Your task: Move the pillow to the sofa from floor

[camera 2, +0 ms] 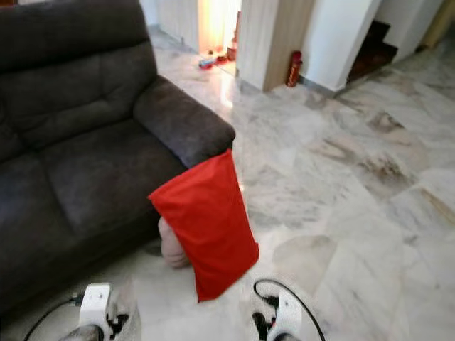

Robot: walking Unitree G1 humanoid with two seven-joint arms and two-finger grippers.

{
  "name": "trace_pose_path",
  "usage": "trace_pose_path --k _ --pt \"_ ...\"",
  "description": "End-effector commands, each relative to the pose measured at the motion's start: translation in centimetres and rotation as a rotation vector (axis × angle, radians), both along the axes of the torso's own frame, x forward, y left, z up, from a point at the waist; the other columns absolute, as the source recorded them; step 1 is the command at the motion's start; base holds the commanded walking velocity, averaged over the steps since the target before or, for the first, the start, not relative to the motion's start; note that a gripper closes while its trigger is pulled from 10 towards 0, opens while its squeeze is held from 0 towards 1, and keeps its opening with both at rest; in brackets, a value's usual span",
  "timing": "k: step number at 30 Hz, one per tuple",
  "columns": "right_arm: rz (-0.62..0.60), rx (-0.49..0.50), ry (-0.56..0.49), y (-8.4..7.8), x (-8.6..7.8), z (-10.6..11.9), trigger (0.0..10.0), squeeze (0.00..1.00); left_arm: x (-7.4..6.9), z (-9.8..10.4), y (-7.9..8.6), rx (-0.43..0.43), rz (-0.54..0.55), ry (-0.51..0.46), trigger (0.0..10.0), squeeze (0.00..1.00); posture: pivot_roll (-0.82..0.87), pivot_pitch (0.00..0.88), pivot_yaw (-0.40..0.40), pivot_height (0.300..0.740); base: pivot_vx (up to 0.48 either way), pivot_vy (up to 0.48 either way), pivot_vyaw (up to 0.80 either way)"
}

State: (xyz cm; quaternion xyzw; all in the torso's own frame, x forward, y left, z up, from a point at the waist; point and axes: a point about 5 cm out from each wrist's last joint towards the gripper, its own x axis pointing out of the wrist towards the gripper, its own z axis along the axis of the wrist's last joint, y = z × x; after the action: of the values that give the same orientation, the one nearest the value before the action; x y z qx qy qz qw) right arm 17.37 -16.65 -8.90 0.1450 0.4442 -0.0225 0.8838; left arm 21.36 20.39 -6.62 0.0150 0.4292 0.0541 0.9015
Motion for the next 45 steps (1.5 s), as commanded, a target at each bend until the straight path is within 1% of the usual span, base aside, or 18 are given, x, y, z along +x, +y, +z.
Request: trace_pose_path --k 1,4,6,8,14,18,23,24,27,28,32,38,39,40,41,42,43,45 --pt "-0.013 0.009 -0.012 0.1 0.4 0.2 10.0 0.00 -0.3 0.0 1.0 0.019 0.013 0.015 10.0 0.00 -0.03 0.000 -0.051 0.740 0.285 0.000 0.00" --pt "-0.016 0.014 -0.017 0.2 0.4 0.2 10.0 0.00 -0.6 0.2 2.5 0.028 0.027 0.012 10.0 0.00 -0.03 0.000 -0.051 0.740 0.286 0.000 0.00" --pt "-0.015 0.014 -0.017 0.2 0.4 0.2 10.0 0.00 -0.6 0.2 2.7 0.030 0.029 0.012 10.0 0.00 -0.03 0.000 -0.051 0.740 0.285 0.000 0.00" --pt "-0.013 0.013 -0.020 0.2 0.5 0.2 10.0 0.00 -1.4 0.2 4.0 0.037 0.040 0.017 10.0 0.00 -0.03 0.000 -0.051 0.740 0.285 0.000 0.00" --pt "-0.009 0.010 -0.021 0.2 0.6 0.3 10.0 0.00 -2.7 -0.1 5.1 0.040 0.049 0.032 10.0 0.00 -0.03 0.000 -0.050 0.740 0.286 0.000 0.00" --pt "-0.012 0.008 -0.018 0.2 0.6 0.3 10.0 0.00 -3.5 -0.6 4.7 0.034 0.046 0.047 10.0 0.00 -0.03 0.000 -0.051 0.740 0.284 0.000 0.00" --pt "-0.015 0.008 -0.018 0.1 0.6 0.3 10.0 0.00 -4.2 -1.3 3.2 0.018 0.036 0.060 10.0 0.00 -0.03 0.000 -0.053 0.740 0.284 0.000 0.00" --pt "-0.015 0.007 -0.018 0.1 0.6 0.3 10.0 0.00 -4.0 -1.5 2.5 0.011 0.030 0.060 10.0 0.00 -0.03 0.000 -0.053 0.740 0.285 0.000 0.00" --pt "-0.015 0.007 -0.017 0.1 0.6 0.3 10.0 0.00 -3.6 -1.5 1.4 0.004 0.021 0.054 10.0 0.00 -0.03 0.000 -0.054 0.740 0.284 0.000 0.00" --pt "-0.014 0.007 -0.018 0.2 0.6 0.3 10.0 0.00 -3.2 -1.5 0.6 -0.001 0.014 0.048 10.0 0.00 -0.03 0.000 -0.054 0.740 0.289 0.000 0.00" --pt "-0.012 0.009 -0.017 0.6 0.6 0.3 10.0 0.00 -2.5 -1.3 -0.4 -0.009 0.003 0.041 10.0 0.00 -0.03 0.000 -0.054 0.740 0.205 0.000 0.00" --pt "-0.014 0.009 -0.016 0.8 0.7 0.2 10.0 0.00 -2.1 -1.1 -0.4 -0.009 0.001 0.024 10.0 0.00 -0.03 0.000 -0.051 0.740 0.000 0.000 0.00" --pt "-0.016 0.007 -0.016 0.8 0.7 0.2 10.0 0.00 -2.0 -1.0 0.1 -0.002 0.003 0.024 10.0 0.00 -0.04 0.000 -0.051 0.740 0.000 0.000 0.00" --pt "-0.016 0.007 -0.016 0.8 0.7 0.2 10.0 0.00 -2.0 -1.0 0.1 -0.002 0.003 0.024 10.0 0.00 -0.04 0.000 -0.051 0.740 0.000 0.000 0.00" --pt "-0.016 0.004 -0.017 0.7 0.7 0.3 10.0 0.00 -2.0 -0.9 0.8 0.001 0.010 0.023 10.0 0.00 -0.04 0.000 -0.050 0.740 0.000 0.000 0.00" --pt "-0.016 0.004 -0.017 0.7 0.7 0.3 10.0 0.00 -2.0 -0.9 0.8 0.001 0.010 0.023 10.0 0.00 -0.04 0.000 -0.050 0.740 0.000 0.000 0.00" --pt "-0.022 0.000 -0.022 0.4 0.8 0.3 10.0 0.00 -2.0 -0.6 2.2 -0.003 0.031 0.021 10.0 0.00 -0.04 0.000 -0.050 0.740 0.000 0.000 0.00" --pt "-0.023 -0.001 -0.023 0.4 0.8 0.3 10.0 0.00 -2.0 -0.5 2.4 -0.002 0.035 0.021 10.0 0.00 -0.04 0.000 -0.050 0.740 0.000 0.000 0.00"
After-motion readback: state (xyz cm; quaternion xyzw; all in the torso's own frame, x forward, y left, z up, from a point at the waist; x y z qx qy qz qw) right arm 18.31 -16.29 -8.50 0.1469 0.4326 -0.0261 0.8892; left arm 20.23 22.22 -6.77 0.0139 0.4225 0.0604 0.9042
